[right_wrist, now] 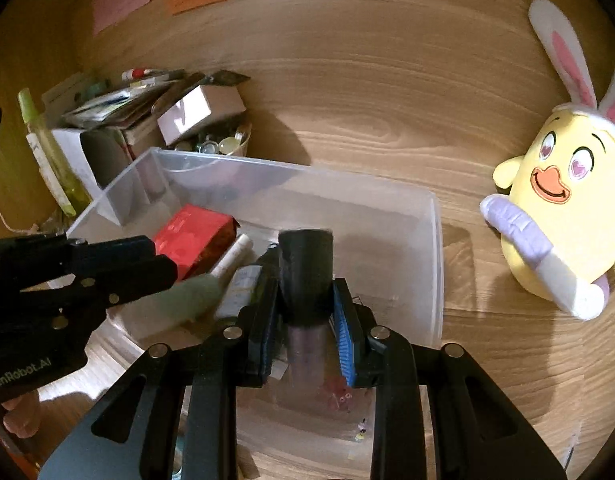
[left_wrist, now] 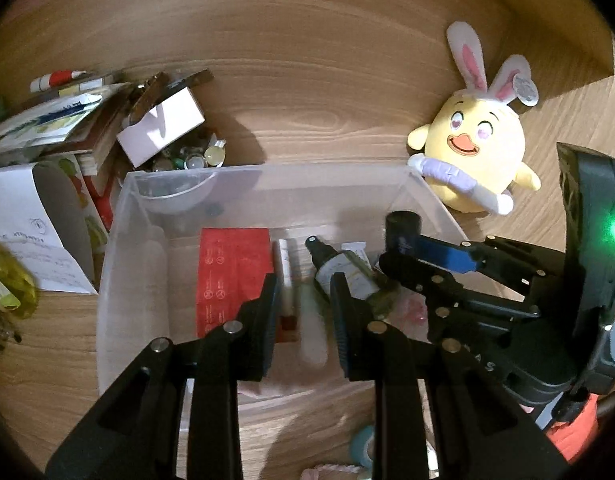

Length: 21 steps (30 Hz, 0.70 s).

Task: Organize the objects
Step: 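Carry the mint tube and dark lipstick into the bin and open both tools, then withdraw both tools toward the remaining items on the desk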

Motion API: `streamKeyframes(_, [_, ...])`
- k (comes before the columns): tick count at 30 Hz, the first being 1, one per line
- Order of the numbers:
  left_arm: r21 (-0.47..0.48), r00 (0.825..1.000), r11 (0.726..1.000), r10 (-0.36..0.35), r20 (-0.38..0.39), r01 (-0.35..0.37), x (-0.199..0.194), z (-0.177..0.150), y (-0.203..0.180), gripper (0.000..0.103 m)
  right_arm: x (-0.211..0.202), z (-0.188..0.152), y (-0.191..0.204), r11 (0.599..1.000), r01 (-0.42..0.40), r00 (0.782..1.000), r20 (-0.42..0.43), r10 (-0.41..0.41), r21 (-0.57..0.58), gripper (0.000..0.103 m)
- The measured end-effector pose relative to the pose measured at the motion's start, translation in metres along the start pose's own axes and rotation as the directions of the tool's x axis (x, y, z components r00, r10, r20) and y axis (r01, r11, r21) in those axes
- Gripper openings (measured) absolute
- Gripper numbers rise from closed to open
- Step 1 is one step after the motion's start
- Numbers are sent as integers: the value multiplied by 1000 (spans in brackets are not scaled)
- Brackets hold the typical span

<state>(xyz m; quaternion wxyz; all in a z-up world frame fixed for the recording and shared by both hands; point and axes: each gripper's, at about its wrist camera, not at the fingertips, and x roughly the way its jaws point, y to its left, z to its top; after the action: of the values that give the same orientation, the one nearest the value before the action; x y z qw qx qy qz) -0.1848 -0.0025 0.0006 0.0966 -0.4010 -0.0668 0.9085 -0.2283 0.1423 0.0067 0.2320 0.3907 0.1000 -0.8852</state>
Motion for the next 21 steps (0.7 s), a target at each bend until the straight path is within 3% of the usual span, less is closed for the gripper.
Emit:
streamKeyframes(4, [20,999,1000,9,32,-9,-13,-1,-3,25,-12,0,4,1000,14,1000,22,-14,-20,24])
streamKeyframes(14, [42,991,997,63,115,-68,-56,-18,-8,60,-59,-13,4,1000,0,995,99,2,-23,39])
streamKeyframes(21, [73,989,992,99,111,-108,-72,-52,-11,69,-83,-38,-3,1000,-19,992,122,20,-1,49])
